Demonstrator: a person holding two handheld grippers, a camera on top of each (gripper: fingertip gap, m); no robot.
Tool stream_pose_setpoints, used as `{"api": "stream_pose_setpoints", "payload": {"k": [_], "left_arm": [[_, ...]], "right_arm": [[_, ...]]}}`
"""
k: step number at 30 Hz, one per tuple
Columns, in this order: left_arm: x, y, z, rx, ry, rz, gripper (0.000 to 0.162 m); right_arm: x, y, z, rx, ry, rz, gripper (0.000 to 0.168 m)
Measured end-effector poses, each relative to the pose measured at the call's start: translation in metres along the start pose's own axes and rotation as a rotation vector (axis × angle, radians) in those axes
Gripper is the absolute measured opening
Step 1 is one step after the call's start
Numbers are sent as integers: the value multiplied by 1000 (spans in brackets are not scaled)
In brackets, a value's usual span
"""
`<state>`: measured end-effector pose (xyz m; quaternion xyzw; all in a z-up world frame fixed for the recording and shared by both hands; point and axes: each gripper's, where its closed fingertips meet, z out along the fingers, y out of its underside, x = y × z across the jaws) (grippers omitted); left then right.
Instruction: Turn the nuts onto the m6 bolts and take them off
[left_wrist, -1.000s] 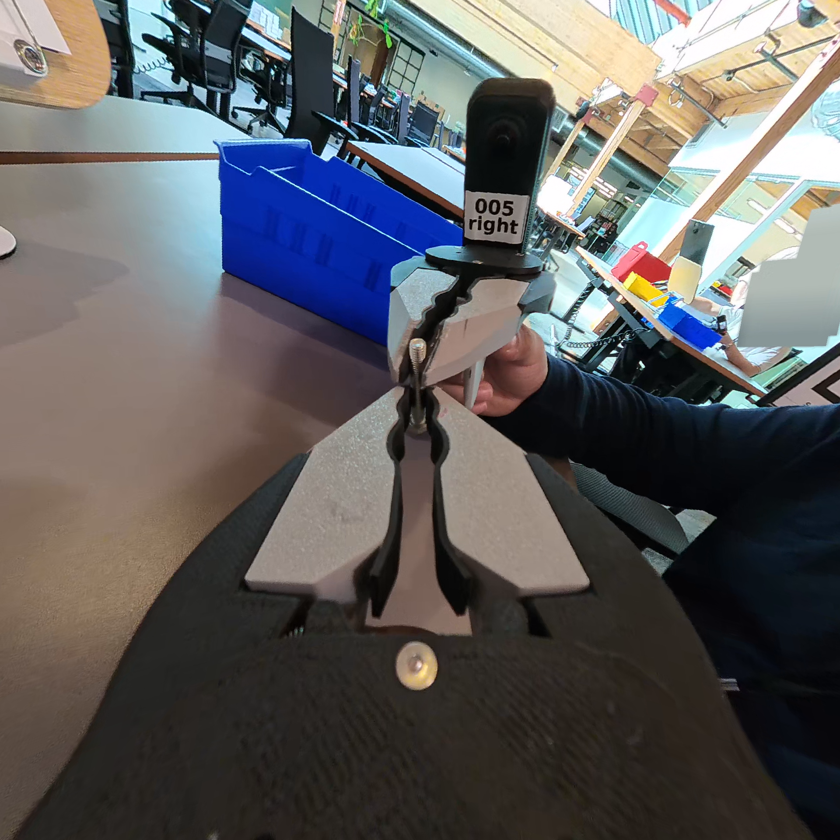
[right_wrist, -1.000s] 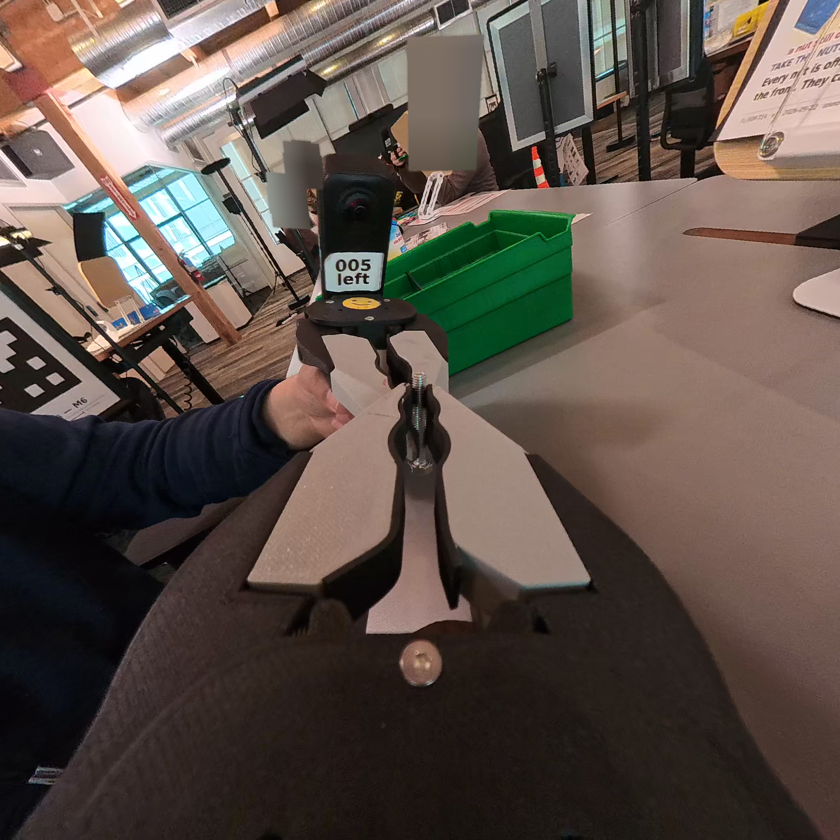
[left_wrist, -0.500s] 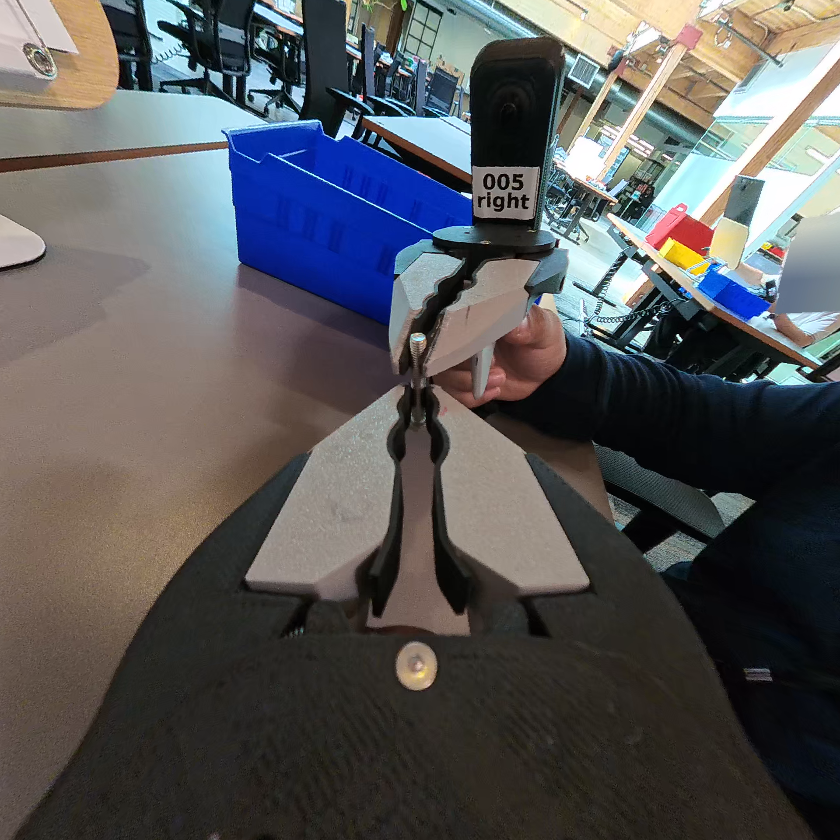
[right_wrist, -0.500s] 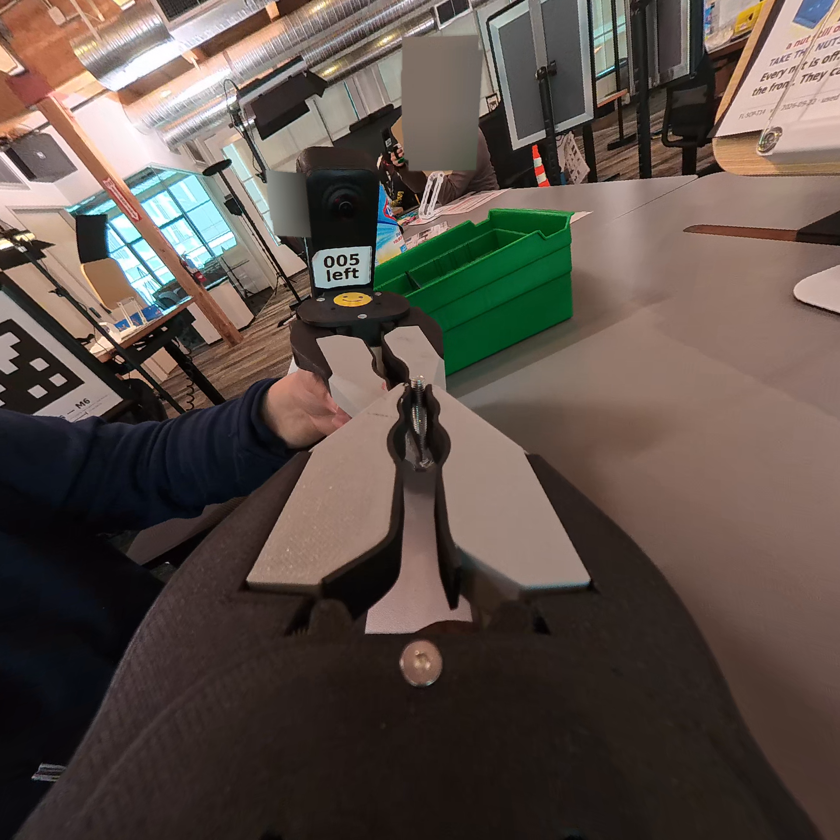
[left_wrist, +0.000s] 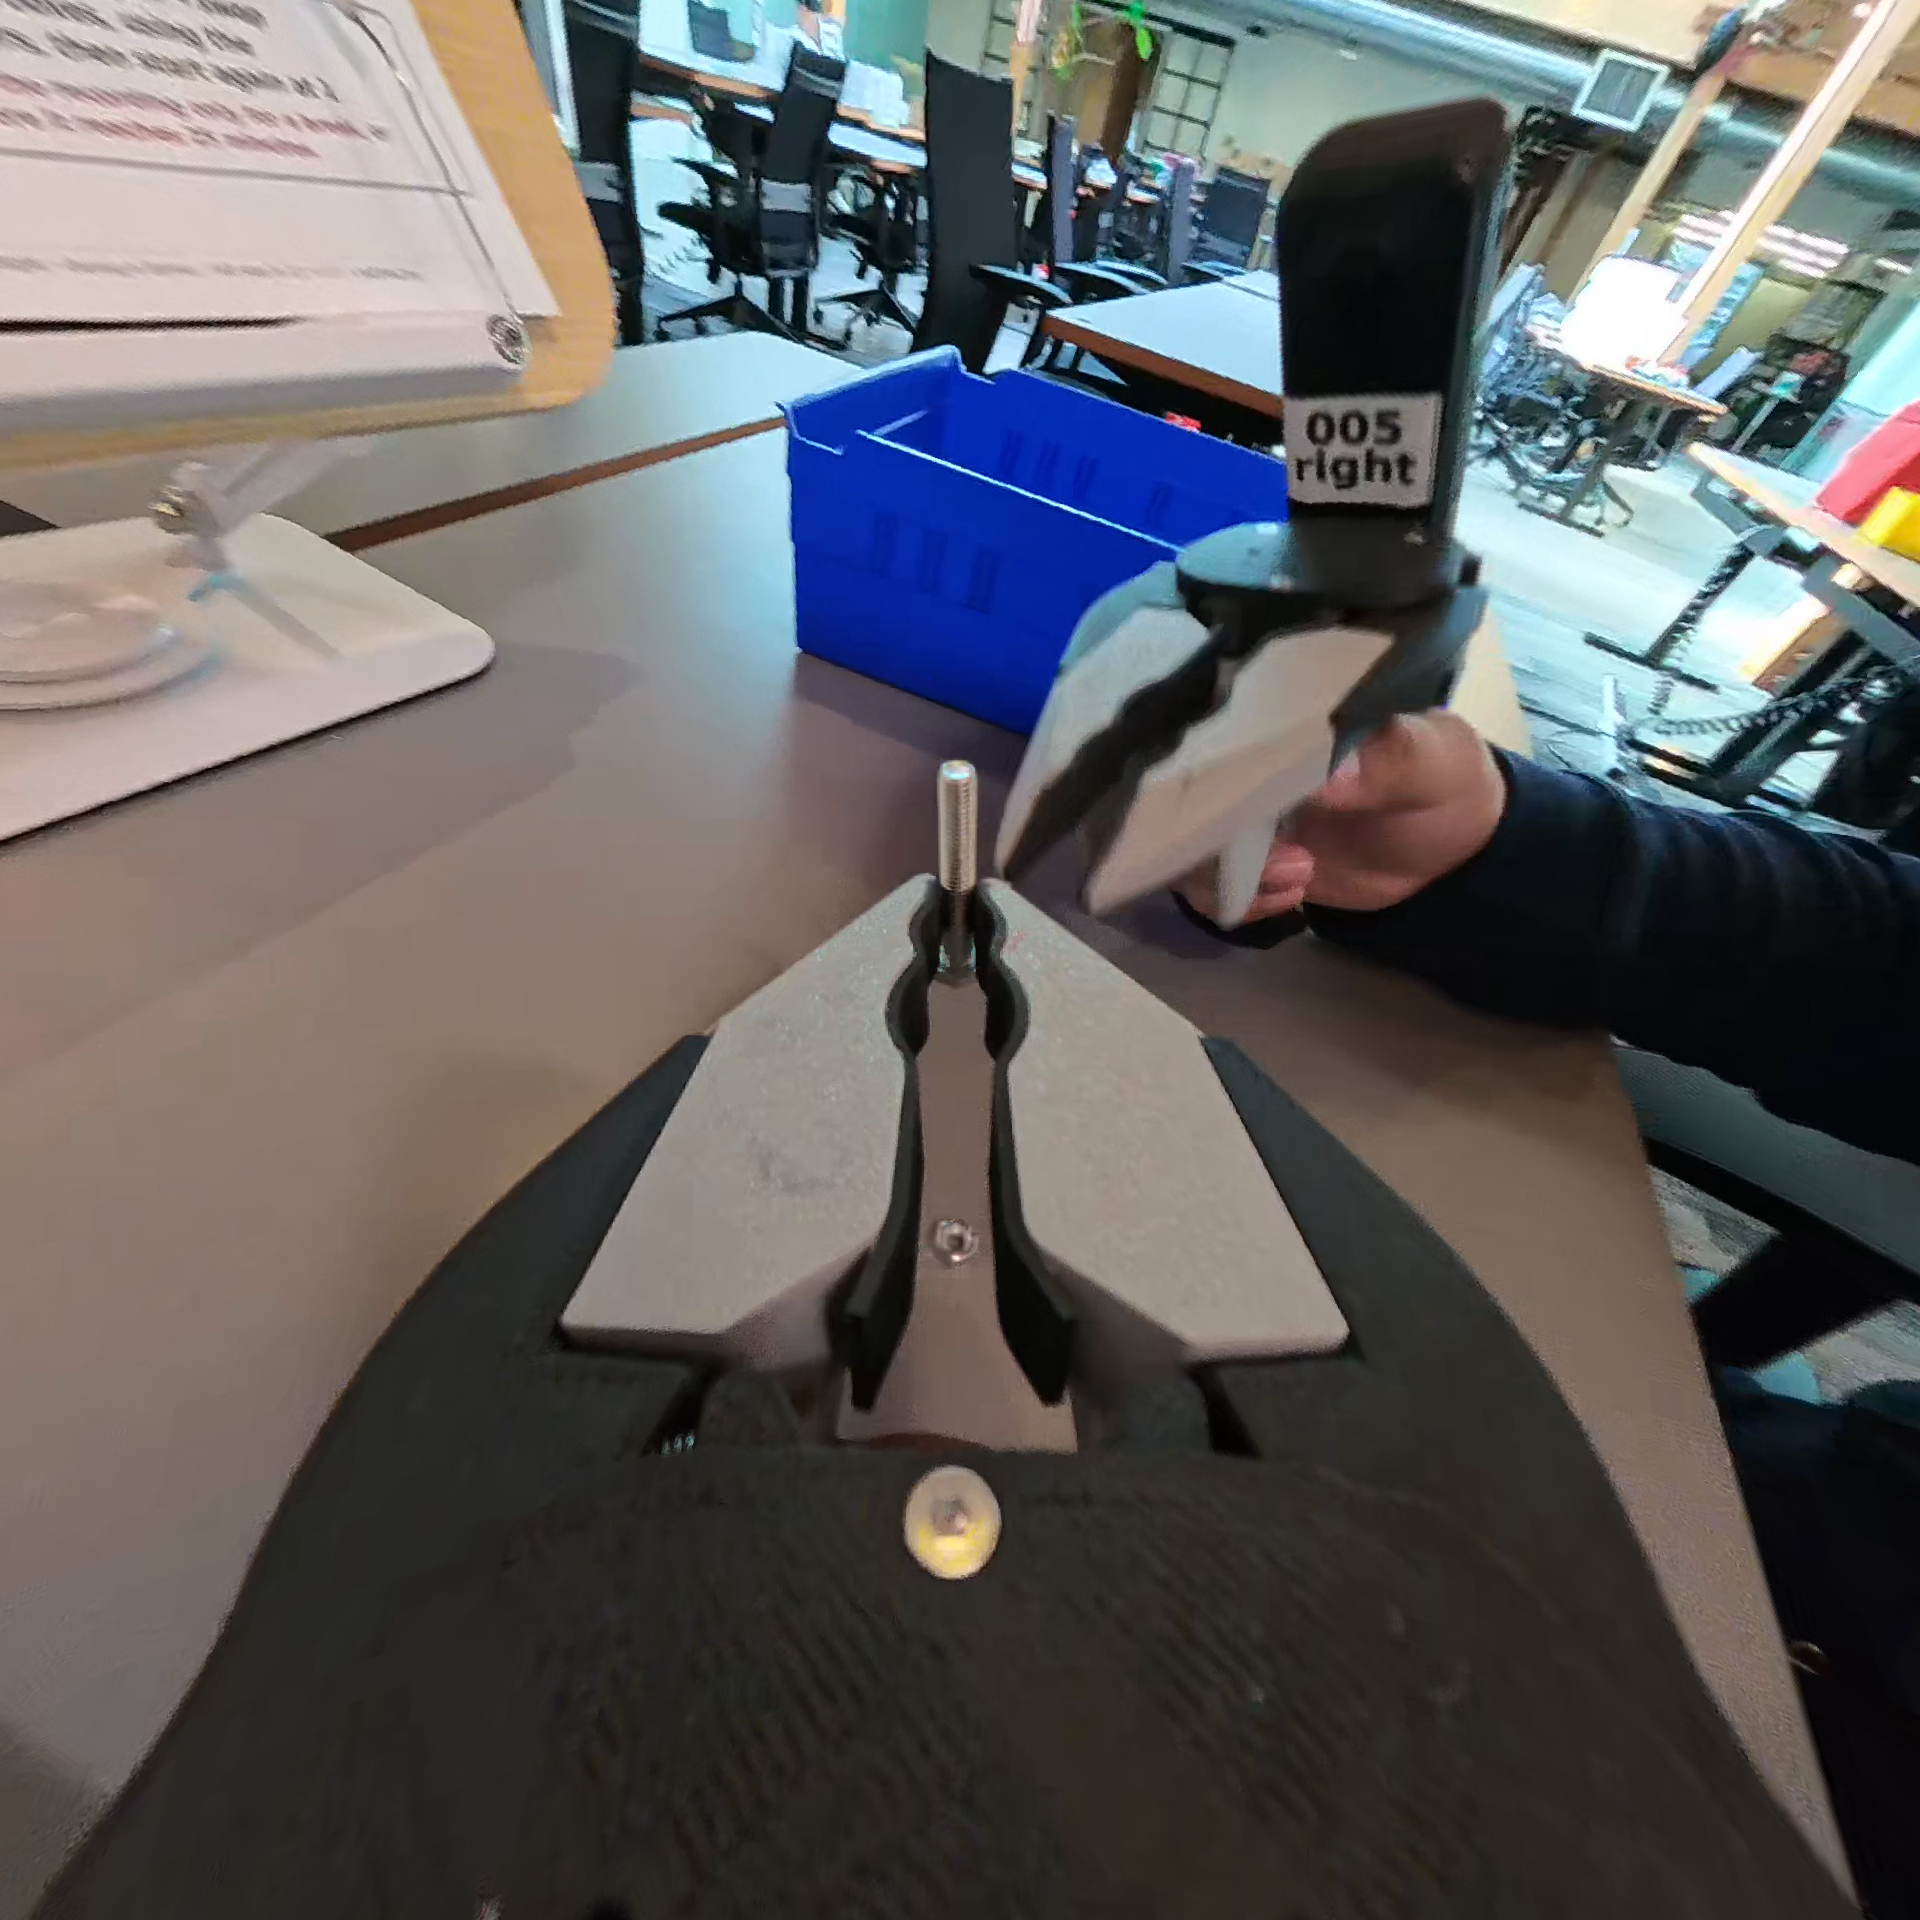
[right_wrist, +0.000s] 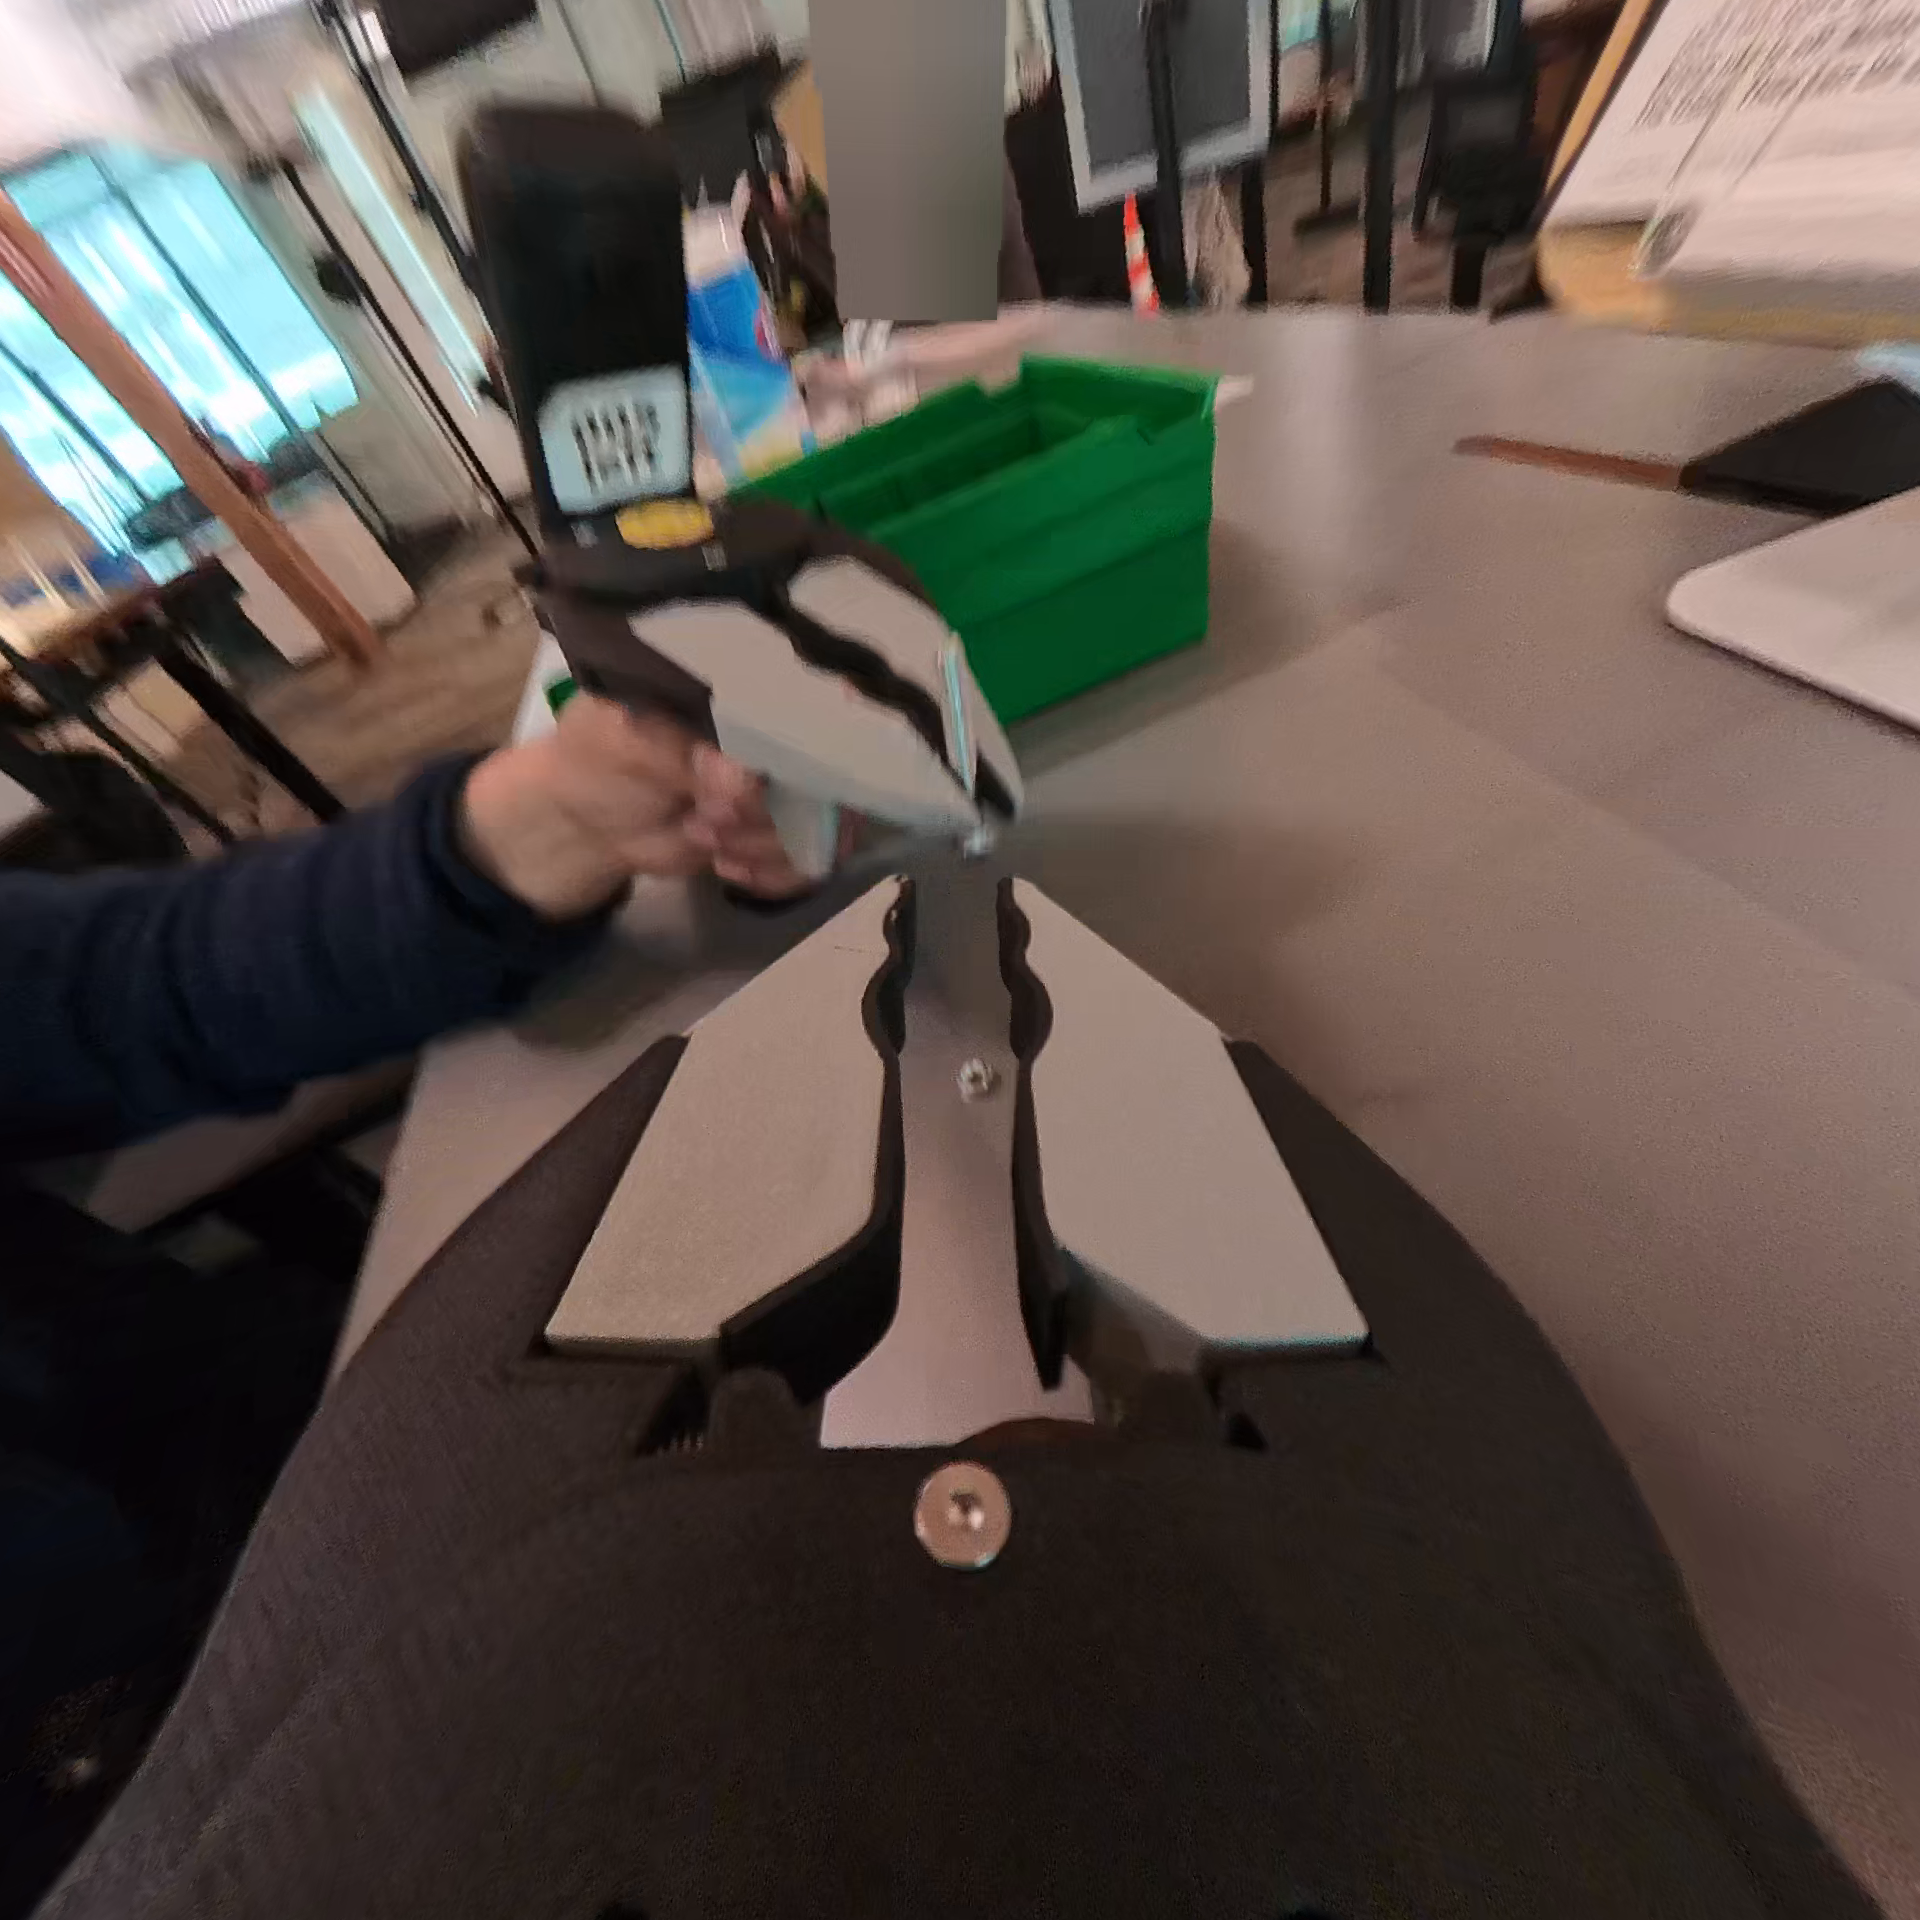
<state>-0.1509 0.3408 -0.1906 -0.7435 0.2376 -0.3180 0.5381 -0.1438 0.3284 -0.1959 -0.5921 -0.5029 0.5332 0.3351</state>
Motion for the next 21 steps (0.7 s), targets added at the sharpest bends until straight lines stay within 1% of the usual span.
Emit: {"api": "stream_pose_setpoints", "payload": {"k": [3,6,9,11,15,21], "left_arm": [[-6,-2,-3,20,-26,-11,3],[-5,-4,-4,30,-17,-15,3],[-4,-3,-3,19,-18,-11,3],[-5,0,-2,-2,-25,-7,3],[2,1,-3,-23,17,3,3],[-1,-3,-17,-31,22,16,3]], "right_arm": [[1,38,14,-213,29,-90,20],[1,62,20,-344,45,-205,21],[4,65,22,-378,46,-260,20],[8,65,24,-391,44,-267,20],[10,72,32,-448,47,-258,18],[6,84,36,-517,99,-303,19]]}}
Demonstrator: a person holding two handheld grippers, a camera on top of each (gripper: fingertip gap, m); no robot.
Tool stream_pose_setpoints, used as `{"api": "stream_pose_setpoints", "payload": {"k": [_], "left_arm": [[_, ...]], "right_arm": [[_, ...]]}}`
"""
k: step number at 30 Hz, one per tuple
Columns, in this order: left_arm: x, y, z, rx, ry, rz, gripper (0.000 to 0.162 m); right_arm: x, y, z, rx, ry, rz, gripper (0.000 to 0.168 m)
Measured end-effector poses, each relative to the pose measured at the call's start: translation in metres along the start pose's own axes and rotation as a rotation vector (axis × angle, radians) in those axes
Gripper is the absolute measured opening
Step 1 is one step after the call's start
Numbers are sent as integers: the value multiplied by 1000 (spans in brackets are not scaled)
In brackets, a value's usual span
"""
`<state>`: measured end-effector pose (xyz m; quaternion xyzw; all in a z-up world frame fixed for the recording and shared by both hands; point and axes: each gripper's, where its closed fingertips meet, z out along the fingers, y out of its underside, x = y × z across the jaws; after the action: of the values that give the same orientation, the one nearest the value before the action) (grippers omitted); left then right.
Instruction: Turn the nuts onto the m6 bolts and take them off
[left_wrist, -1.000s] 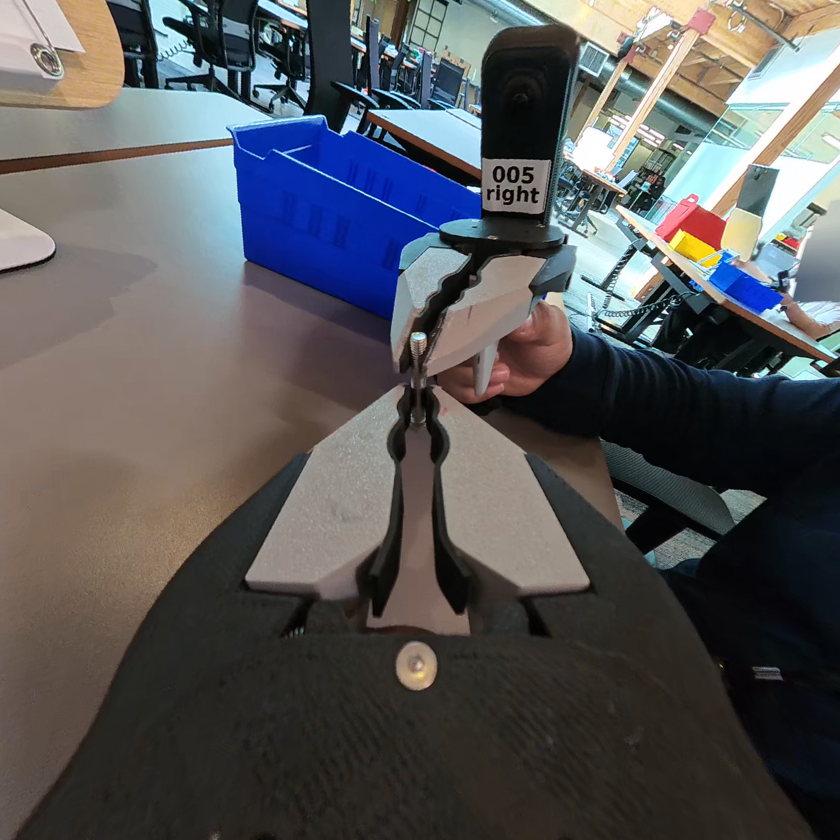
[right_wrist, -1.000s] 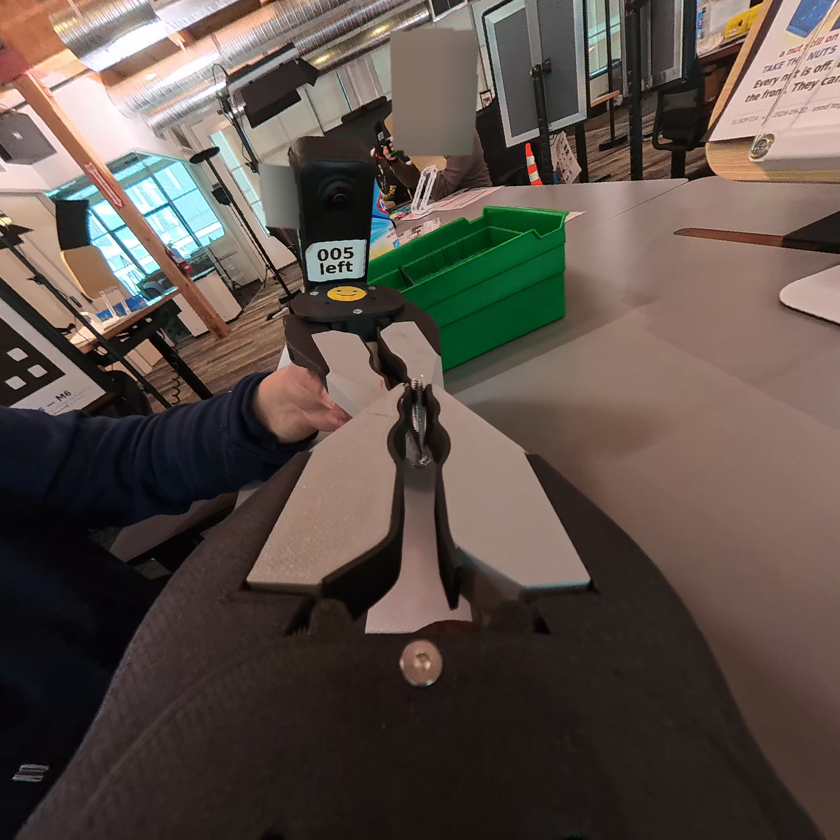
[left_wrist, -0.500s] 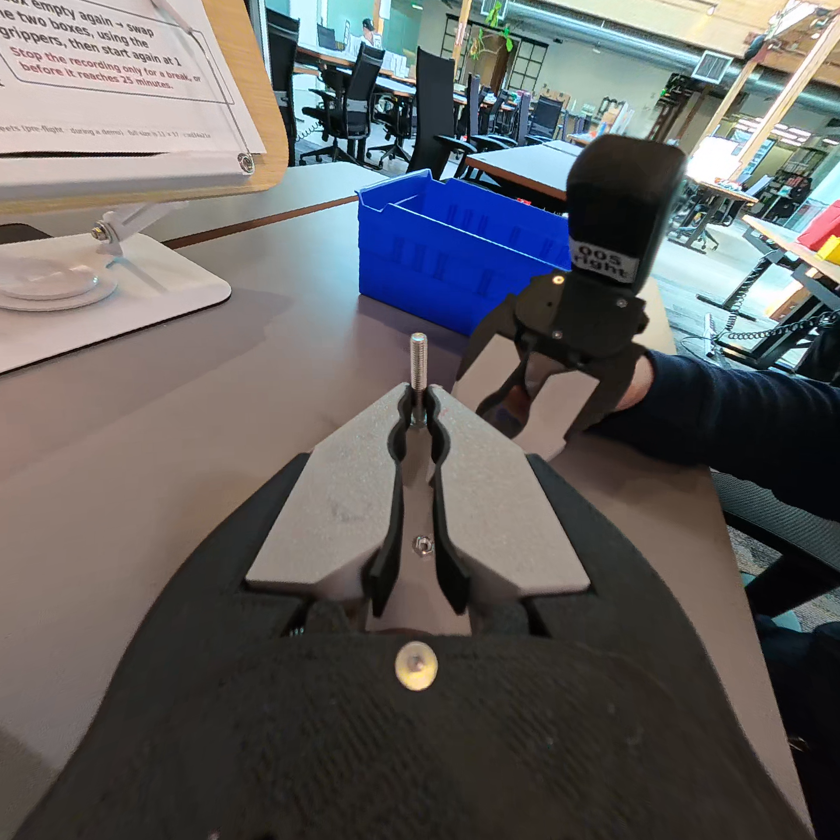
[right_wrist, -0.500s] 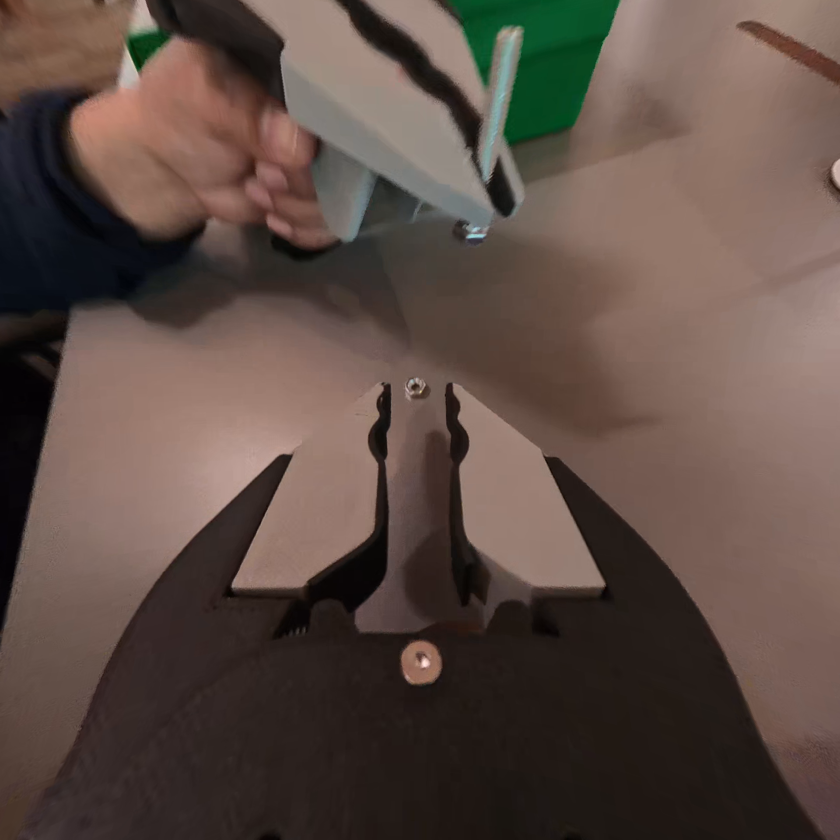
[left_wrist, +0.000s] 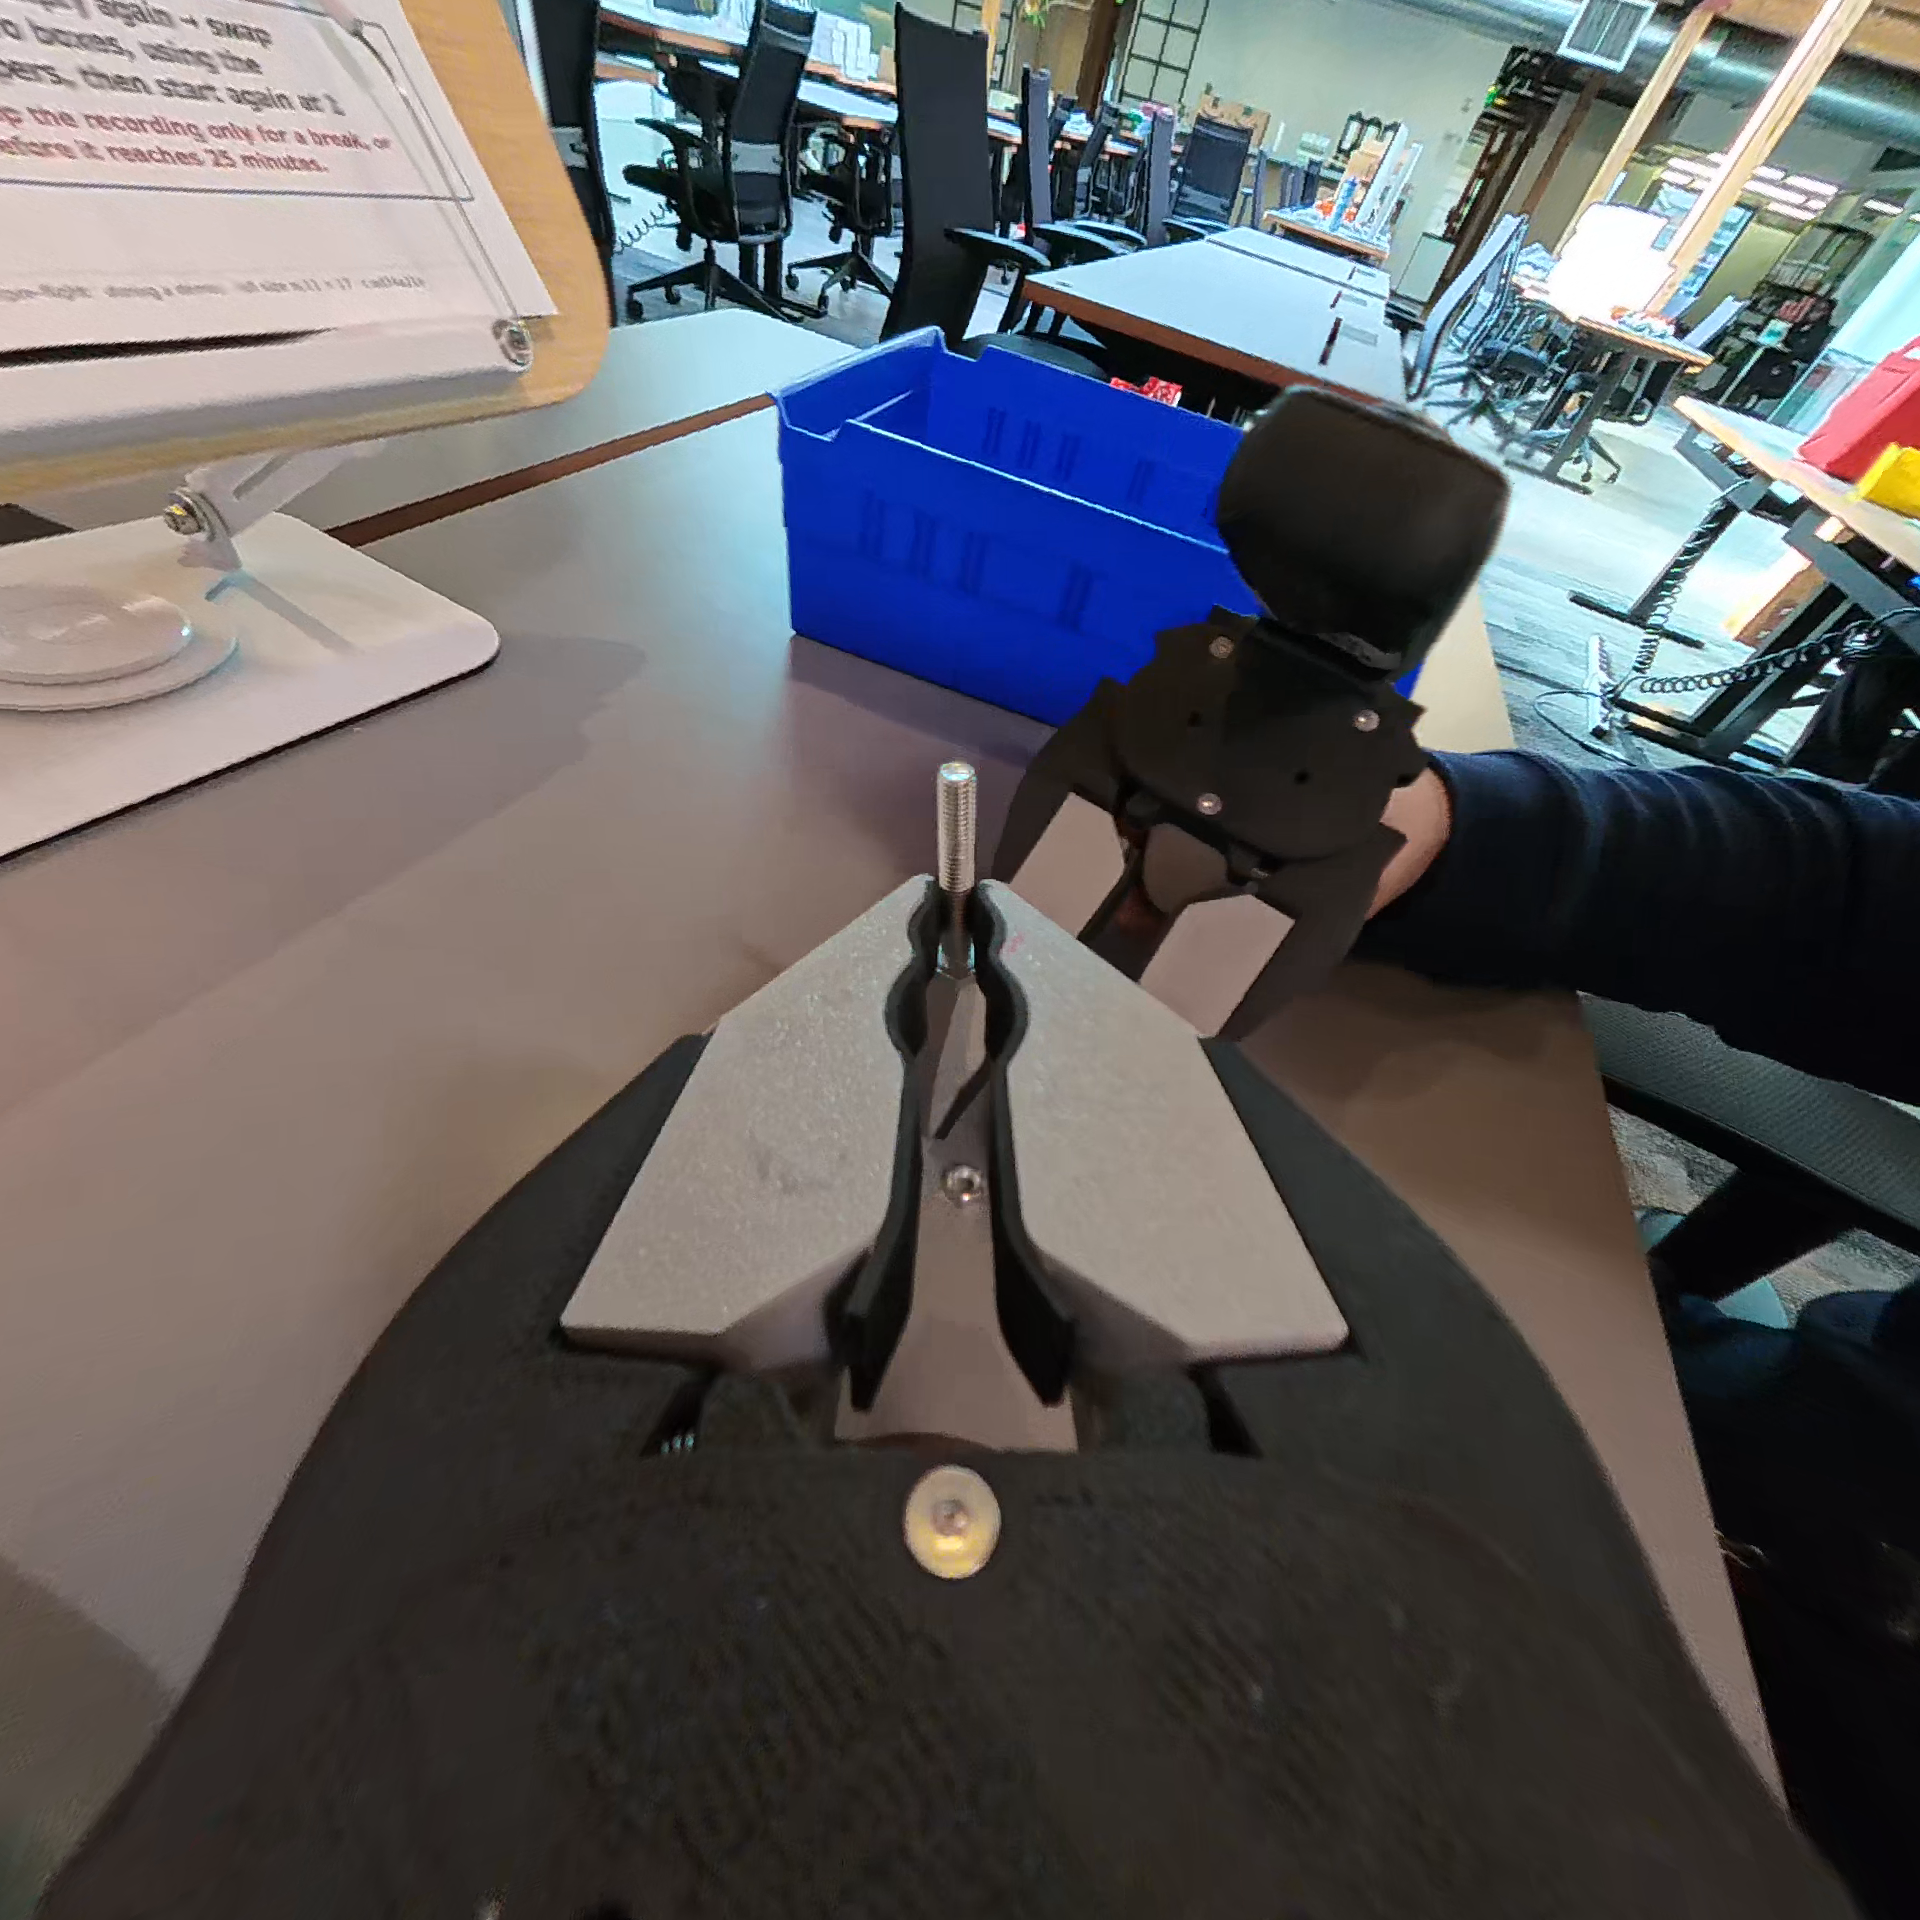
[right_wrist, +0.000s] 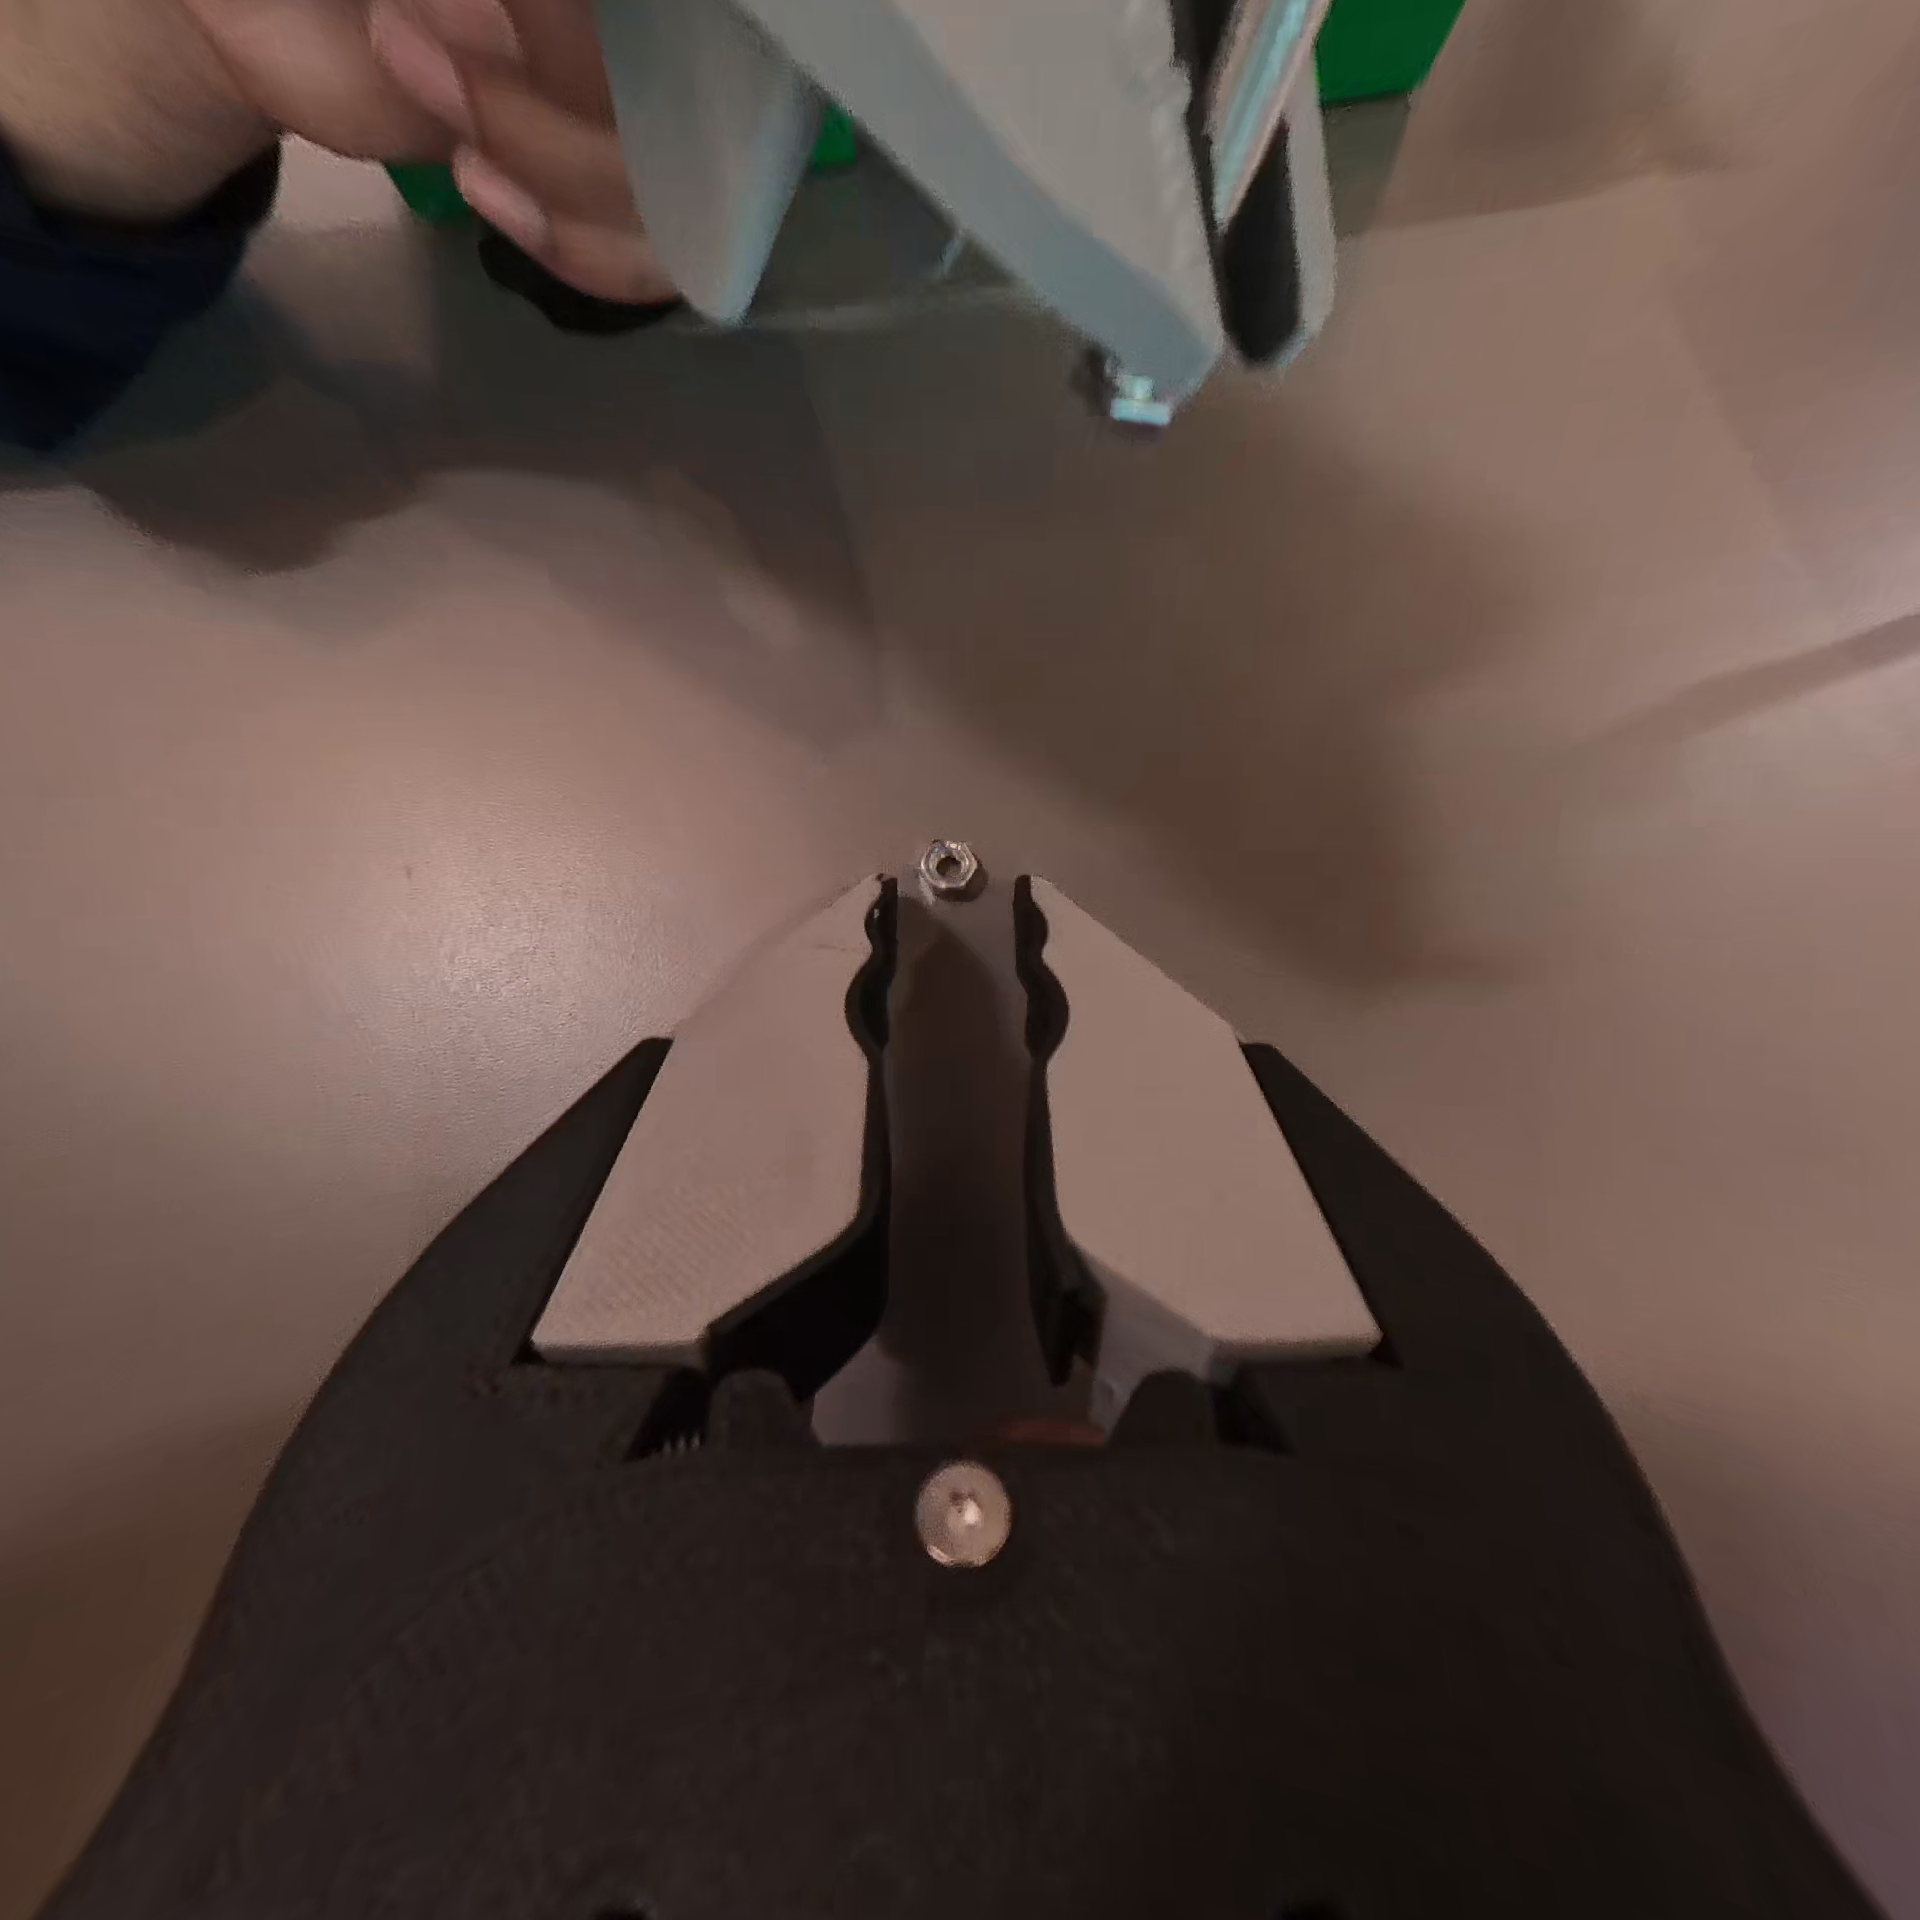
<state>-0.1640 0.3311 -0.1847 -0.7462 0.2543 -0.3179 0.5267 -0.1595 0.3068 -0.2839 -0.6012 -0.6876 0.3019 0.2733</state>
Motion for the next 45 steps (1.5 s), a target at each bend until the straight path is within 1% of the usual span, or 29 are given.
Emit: {"api": "stream_pose_setpoints", "payload": {"k": [4,7,11,14,16,21,27,31,34,36,40,45], "left_arm": [[-9,-3,-10,35,-14,-34,3],[-13,-4,-10,46,-28,-56,3],[-20,3,-7,7,-94,-37,3],[-22,2,-6,9,-115,-27,3],[-25,2,-7,10,-141,-12,3],[-27,2,-7,12,-156,-9,3],[-23,13,0,-48,-146,22,3],[-17,19,7,-78,-116,56,3],[-13,24,13,-89,-106,68,3],[-11,26,18,-99,-107,83,3],[-3,24,24,-87,-115,139,3],[3,16,24,-40,-114,161,3]], "right_arm": [[0,-2,-1,17,24,95,20],[-1,-6,-1,30,47,160,23],[3,-2,5,-5,111,167,22],[4,-3,7,-9,131,173,16],[3,-3,7,-11,124,172,7],[1,-2,6,-9,113,163,7],[7,-1,-1,-2,147,144,7],[18,-10,-23,67,181,159,7],[24,-27,-51,174,162,200,7],[25,-39,-68,215,136,214,7],[23,-63,-94,219,106,162,7],[21,-81,-102,141,57,122,7]]}}
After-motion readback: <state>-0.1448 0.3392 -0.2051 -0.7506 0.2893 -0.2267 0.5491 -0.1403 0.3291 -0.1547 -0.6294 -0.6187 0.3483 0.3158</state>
